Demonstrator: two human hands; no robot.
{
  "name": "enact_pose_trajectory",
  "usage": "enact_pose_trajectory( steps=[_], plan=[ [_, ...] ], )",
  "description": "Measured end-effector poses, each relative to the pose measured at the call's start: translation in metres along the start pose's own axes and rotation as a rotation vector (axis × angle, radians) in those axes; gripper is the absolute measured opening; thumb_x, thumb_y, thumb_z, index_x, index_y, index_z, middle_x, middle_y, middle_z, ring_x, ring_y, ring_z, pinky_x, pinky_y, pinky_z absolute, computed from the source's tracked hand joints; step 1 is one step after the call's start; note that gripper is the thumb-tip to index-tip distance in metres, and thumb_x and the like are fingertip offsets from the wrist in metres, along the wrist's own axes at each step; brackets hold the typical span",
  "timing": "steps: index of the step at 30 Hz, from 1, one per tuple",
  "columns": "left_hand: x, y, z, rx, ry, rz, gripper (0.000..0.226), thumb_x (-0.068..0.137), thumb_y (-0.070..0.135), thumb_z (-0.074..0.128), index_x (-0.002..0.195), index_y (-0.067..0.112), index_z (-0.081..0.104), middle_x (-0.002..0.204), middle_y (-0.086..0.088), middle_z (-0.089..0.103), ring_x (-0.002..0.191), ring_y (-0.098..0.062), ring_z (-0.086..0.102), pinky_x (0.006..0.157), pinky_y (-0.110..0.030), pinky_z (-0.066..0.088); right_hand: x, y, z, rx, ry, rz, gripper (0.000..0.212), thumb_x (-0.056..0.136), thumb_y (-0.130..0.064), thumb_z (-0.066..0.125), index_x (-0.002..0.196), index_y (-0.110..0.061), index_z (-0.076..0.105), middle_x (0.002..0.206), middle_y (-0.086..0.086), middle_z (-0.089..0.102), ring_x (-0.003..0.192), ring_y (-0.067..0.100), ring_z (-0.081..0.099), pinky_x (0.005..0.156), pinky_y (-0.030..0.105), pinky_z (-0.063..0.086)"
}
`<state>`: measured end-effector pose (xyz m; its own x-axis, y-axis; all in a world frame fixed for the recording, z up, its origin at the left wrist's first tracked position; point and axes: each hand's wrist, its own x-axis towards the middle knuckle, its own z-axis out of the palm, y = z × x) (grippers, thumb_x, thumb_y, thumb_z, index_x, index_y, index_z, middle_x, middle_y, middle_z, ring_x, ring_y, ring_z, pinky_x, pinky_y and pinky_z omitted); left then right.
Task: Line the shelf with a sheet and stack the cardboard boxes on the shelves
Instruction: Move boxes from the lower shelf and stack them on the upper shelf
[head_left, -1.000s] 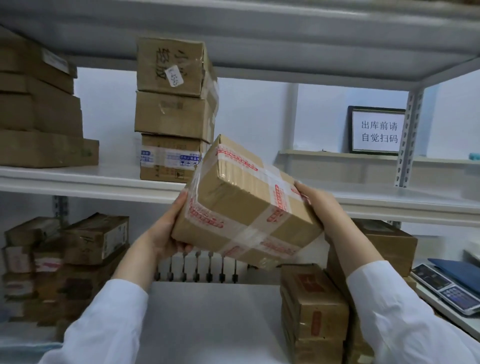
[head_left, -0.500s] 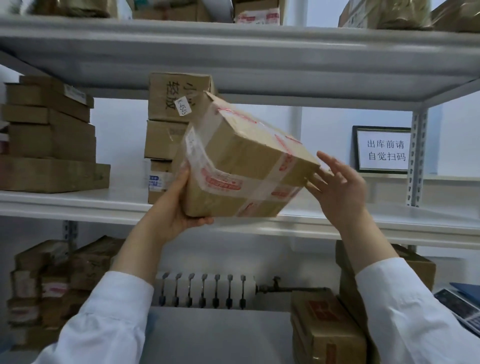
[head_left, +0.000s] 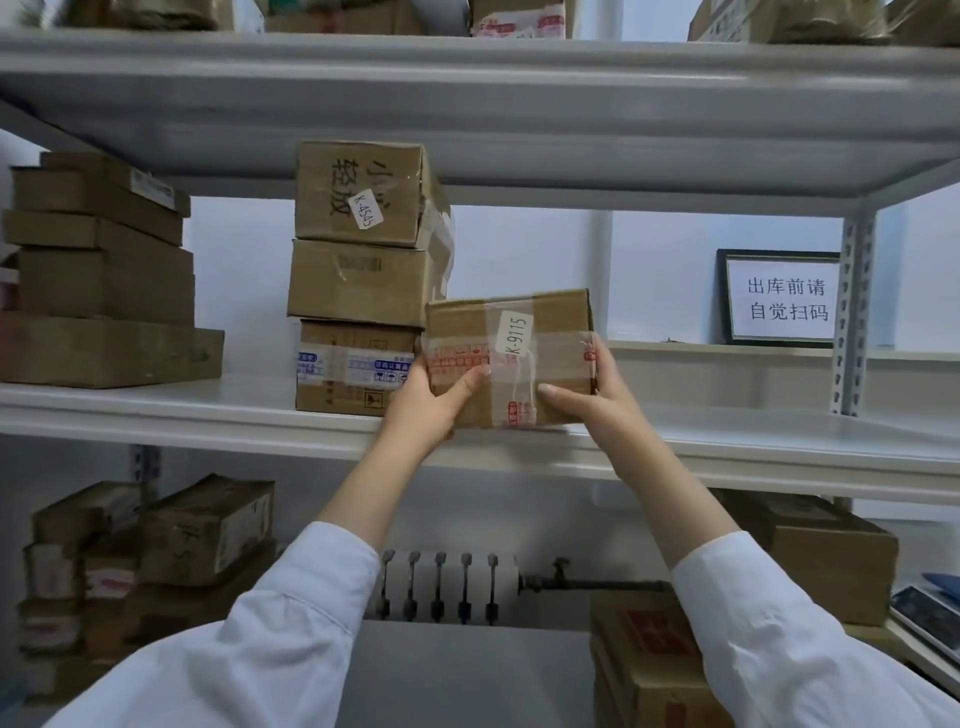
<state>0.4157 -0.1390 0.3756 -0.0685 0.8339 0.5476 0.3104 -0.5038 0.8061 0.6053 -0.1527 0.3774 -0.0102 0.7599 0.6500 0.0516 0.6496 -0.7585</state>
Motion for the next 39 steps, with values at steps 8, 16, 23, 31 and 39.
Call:
enact_pose_trajectory(
  steps=[8,16,23,31,39],
  plan=[
    [0.009,-0.033,0.003,0.190,0.041,0.009,0.052,0.082,0.036,0.068,0.126,0.015,0.052,0.125,-0.001,0.060,0.113,-0.022,0.056,0.095,-0.035,0.048,0.013,0.031,0.007,-0.291,0.157,0.029,0.071,0.079,-0.021,0.075,0.140,-0.024,0.038,0.128,-0.007,0.053,0.112,0.011,0.054,0.095,0.028,0.046],
    [0.020,-0.043,0.004,0.285,0.082,0.003,0.040,0.090,0.022,0.059,0.129,0.016,0.052,0.127,-0.007,0.057,0.114,-0.024,0.055,0.093,-0.029,0.042,0.020,0.045,0.022,-0.428,0.234,-0.010,0.071,0.082,-0.029,0.072,0.142,-0.018,0.037,0.135,0.003,0.053,0.123,0.020,0.051,0.096,0.027,0.041],
    [0.022,-0.047,0.009,0.323,0.223,-0.019,0.052,0.086,0.027,0.064,0.133,0.008,0.051,0.128,-0.010,0.057,0.119,-0.024,0.052,0.100,-0.034,0.042,0.022,0.050,0.028,-0.539,0.227,-0.026,0.070,0.087,-0.029,0.067,0.144,-0.020,0.028,0.137,0.003,0.053,0.123,0.023,0.052,0.095,0.031,0.044],
    [0.019,-0.046,0.012,0.306,0.177,-0.026,0.056,0.087,0.031,0.063,0.136,0.008,0.048,0.132,-0.010,0.054,0.122,-0.024,0.049,0.102,-0.034,0.041,0.028,0.056,0.024,-0.780,0.188,0.071,0.073,0.091,-0.041,0.057,0.148,-0.026,0.015,0.134,0.006,0.056,0.122,0.033,0.052,0.103,0.048,0.039],
    [0.013,-0.040,0.015,0.279,0.178,-0.046,0.058,0.089,0.033,0.060,0.138,0.008,0.043,0.136,-0.012,0.048,0.123,-0.025,0.047,0.098,-0.032,0.039,0.026,0.061,0.012,-0.722,0.061,0.118,0.082,0.089,-0.036,0.061,0.150,-0.024,0.008,0.142,0.004,0.050,0.131,0.031,0.046,0.114,0.048,0.027]
  ],
)
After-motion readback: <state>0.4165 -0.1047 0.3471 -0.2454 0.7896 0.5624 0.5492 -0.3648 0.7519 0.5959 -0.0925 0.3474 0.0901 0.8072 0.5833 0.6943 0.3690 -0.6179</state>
